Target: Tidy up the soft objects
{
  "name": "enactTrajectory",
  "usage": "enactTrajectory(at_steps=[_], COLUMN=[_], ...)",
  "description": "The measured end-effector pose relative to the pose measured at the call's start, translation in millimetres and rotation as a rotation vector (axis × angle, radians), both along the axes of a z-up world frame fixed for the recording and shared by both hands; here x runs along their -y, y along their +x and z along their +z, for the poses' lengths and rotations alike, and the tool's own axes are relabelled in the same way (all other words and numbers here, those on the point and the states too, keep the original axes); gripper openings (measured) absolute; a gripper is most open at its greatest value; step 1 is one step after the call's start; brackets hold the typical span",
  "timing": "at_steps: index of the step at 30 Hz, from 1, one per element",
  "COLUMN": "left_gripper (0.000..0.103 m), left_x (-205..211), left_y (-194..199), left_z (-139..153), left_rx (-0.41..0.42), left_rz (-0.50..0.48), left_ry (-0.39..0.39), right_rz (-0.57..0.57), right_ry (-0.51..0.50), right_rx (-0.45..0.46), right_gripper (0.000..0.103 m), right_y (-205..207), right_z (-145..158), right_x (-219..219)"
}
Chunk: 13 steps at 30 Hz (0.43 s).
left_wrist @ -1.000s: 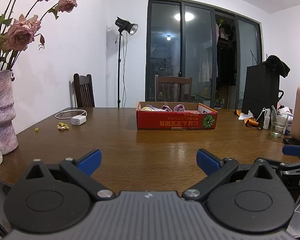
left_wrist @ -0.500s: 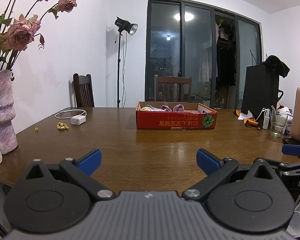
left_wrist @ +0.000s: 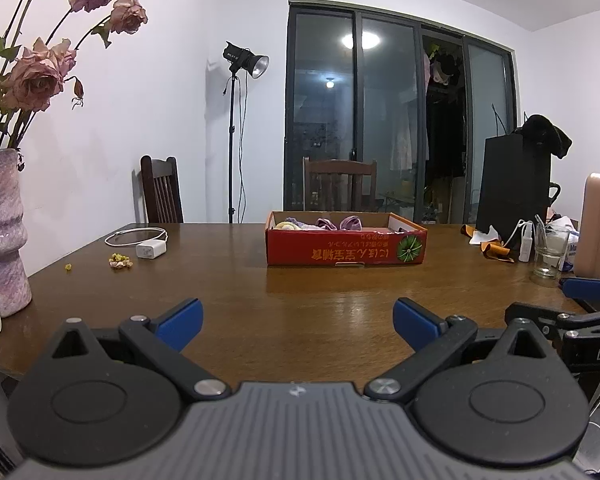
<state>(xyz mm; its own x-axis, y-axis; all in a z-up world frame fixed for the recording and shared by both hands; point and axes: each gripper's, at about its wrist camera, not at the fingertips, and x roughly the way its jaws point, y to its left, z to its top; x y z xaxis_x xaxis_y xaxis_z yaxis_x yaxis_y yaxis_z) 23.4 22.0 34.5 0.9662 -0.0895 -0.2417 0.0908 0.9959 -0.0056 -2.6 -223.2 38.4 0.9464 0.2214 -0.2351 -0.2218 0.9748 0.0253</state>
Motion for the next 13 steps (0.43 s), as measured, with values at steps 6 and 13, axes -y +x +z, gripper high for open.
enactTrajectory(at_steps=[6, 13], left_gripper=[0.103, 0.103], left_x=[-0.4, -0.5], left_y=[-1.9, -5.1], left_z=[1.1, 0.9], left_rx=[0.008, 0.035], left_rz=[-0.002, 0.007], left_ry=[-0.013, -0.01], right_rz=[0.0, 0.001], right_ry=[-0.002, -0.007], right_rx=[0.004, 0.019], right_gripper=[0.103, 0.103], right_y=[-1.2, -3.6], right_z=[0.2, 0.7], right_x=[1.0, 0.1])
